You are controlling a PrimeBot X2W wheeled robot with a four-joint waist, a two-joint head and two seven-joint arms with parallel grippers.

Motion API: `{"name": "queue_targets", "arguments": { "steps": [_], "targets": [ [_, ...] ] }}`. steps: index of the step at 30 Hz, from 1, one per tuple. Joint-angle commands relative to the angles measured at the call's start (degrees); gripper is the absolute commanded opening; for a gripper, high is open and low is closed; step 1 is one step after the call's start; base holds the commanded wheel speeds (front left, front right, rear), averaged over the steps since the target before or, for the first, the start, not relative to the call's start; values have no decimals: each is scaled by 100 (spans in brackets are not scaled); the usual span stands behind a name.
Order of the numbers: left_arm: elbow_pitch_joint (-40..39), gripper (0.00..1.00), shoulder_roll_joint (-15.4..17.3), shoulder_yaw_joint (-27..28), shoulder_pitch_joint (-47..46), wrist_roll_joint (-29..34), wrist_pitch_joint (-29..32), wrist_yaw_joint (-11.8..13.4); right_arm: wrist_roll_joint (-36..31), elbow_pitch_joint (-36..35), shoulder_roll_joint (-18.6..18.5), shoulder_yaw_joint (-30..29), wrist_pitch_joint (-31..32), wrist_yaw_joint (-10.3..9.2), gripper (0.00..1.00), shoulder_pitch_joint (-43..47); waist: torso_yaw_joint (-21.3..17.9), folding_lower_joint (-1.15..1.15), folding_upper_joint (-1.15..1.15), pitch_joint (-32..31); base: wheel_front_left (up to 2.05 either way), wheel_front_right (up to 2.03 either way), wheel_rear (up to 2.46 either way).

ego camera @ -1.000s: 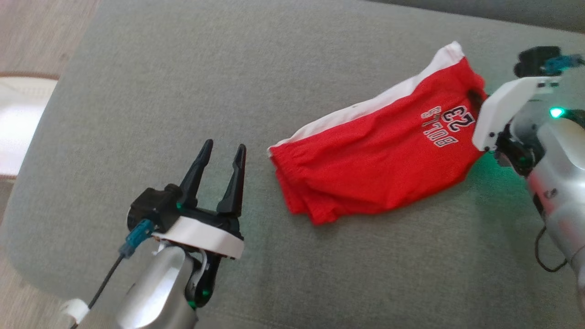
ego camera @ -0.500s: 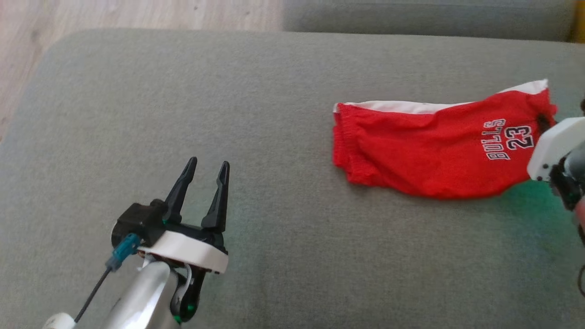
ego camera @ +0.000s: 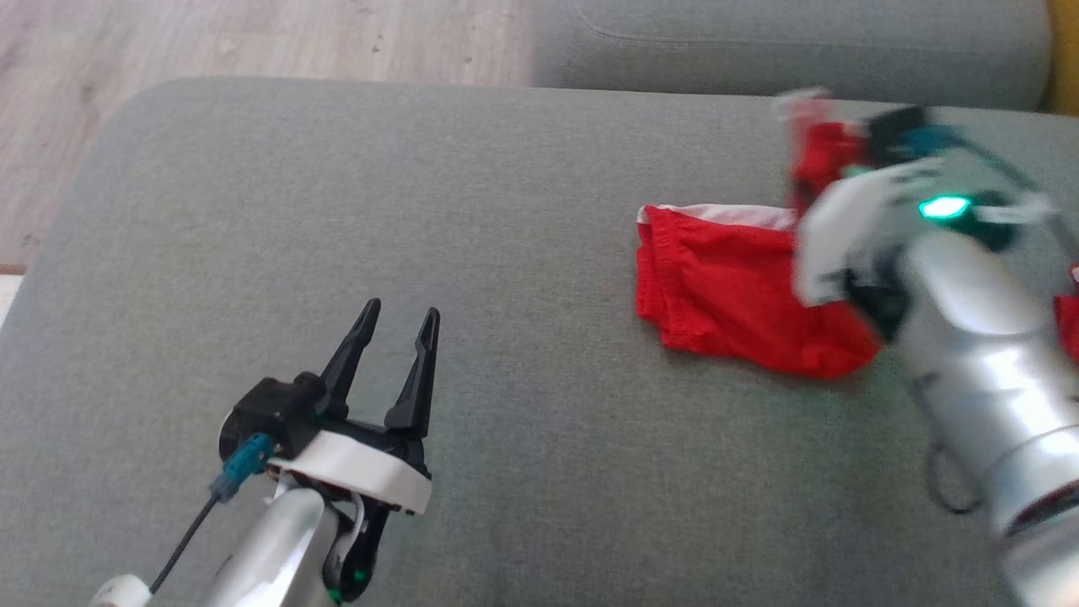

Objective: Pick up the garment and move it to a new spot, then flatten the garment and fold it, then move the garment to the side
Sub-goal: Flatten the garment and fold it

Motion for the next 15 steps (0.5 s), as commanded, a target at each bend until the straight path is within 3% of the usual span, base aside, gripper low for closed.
{"name": "queue_targets", "arguments": {
  "steps": [1, 4, 6, 7, 11, 15],
  "targets": [
    [-171, 100, 129, 193, -79, -45, -18, 20, -41, -321, 253, 172, 193, 42, 0, 19, 79, 0, 0, -16, 0, 0, 0],
    [-182, 100, 118, 166, -92, -59, -6, 21, -28, -490, 568, 286, 535, 42, 0, 214, 165, 0, 0, -9, 0, 0, 0],
    [-182, 100, 106, 141, -112, -65, 3, 18, -7, -499, 697, 282, 692, 42, 45, 355, 233, 0, 0, 1, 0, 0, 0],
    [-180, 100, 97, 127, -123, -68, 7, 16, 4, -492, 744, 262, 745, 42, 100, 423, 266, 0, 0, 4, 0, 0, 0],
    [-183, 100, 91, 108, -140, -81, 4, 23, 221, -792, 892, 119, 642, 42, 100, 662, 319, 0, 0, 3, 0, 0, 0],
    [-183, 100, 133, 131, -80, -96, -9, 66, 696, -1558, 898, -99, 447, 42, 100, 893, 247, 0, 0, -71, 0, 0, 0]
  ]
}}
